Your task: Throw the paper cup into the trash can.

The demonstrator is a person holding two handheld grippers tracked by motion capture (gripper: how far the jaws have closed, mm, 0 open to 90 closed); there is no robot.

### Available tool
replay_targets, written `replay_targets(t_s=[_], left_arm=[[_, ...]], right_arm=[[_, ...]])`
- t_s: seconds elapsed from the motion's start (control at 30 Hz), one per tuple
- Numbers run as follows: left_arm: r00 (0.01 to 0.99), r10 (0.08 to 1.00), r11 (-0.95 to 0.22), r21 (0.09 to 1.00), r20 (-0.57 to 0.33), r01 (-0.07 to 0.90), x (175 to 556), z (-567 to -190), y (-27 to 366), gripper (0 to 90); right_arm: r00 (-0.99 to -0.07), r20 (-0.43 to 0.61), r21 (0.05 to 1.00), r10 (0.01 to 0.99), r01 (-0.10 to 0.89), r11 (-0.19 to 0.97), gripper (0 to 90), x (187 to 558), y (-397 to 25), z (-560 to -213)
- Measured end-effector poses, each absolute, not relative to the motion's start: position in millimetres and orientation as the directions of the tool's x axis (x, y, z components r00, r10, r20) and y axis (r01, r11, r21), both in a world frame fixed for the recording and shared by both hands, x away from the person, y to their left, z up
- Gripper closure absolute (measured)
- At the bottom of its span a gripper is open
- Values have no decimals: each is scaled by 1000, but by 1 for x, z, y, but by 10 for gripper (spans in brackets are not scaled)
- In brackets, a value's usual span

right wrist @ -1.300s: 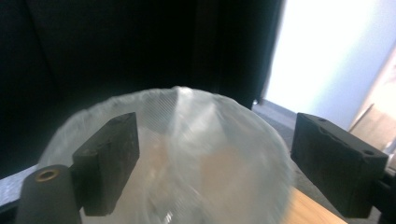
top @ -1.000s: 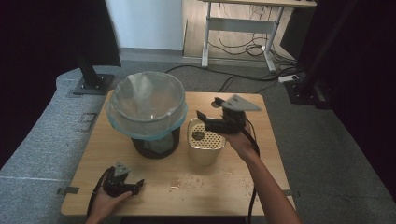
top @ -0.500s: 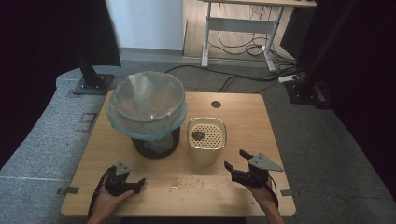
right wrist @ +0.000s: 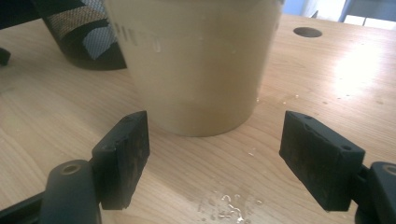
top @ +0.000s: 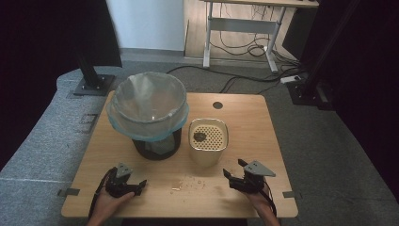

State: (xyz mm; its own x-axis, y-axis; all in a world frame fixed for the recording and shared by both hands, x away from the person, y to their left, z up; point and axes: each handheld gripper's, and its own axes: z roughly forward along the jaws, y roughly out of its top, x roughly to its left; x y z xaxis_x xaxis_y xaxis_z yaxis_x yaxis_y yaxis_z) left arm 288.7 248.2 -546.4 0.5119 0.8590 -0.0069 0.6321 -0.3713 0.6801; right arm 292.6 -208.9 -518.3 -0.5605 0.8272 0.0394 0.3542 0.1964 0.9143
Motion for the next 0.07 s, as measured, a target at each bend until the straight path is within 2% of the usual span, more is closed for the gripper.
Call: replay_targets(t_s=[0.07], left_arm=[[511,859,-371,680,-7,633,290,-546,247,115]], right_arm=[[-549,45,911,834,366,192,239,294,-212,-520]])
